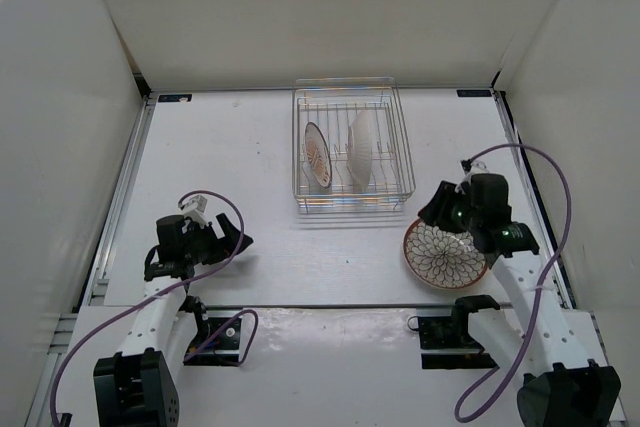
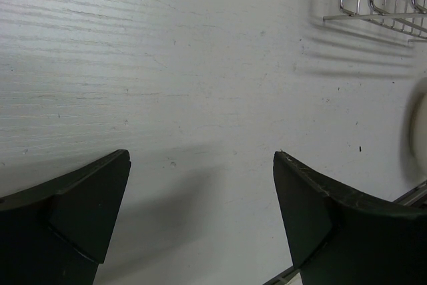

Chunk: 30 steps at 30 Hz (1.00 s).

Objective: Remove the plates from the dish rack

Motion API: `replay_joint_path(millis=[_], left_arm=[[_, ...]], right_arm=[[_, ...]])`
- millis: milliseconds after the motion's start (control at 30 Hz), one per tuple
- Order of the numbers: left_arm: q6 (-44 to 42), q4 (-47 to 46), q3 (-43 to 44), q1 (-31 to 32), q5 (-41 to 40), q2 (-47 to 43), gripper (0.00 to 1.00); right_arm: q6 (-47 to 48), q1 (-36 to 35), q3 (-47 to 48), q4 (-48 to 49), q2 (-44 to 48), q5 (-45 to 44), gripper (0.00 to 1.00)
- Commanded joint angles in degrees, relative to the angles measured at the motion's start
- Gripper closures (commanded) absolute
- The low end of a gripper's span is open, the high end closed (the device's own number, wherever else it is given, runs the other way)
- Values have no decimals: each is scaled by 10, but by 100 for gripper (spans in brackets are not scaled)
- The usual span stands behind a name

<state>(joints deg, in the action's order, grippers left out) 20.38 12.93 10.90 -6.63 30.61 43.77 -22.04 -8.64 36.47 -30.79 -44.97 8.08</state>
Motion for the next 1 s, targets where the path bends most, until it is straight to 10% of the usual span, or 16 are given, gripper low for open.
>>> replay_joint_path(millis=[0, 467, 967], left_arm=[[-6, 67, -15, 1, -16, 7, 0], [-8, 70, -16, 2, -23, 1, 0], [-10, 71, -13, 2, -31, 18, 0]], right_arm=[[3, -1, 56, 134, -28, 79, 52], [-107, -8, 237, 504, -359, 333, 38], [-97, -44, 338, 492, -500, 381, 50]])
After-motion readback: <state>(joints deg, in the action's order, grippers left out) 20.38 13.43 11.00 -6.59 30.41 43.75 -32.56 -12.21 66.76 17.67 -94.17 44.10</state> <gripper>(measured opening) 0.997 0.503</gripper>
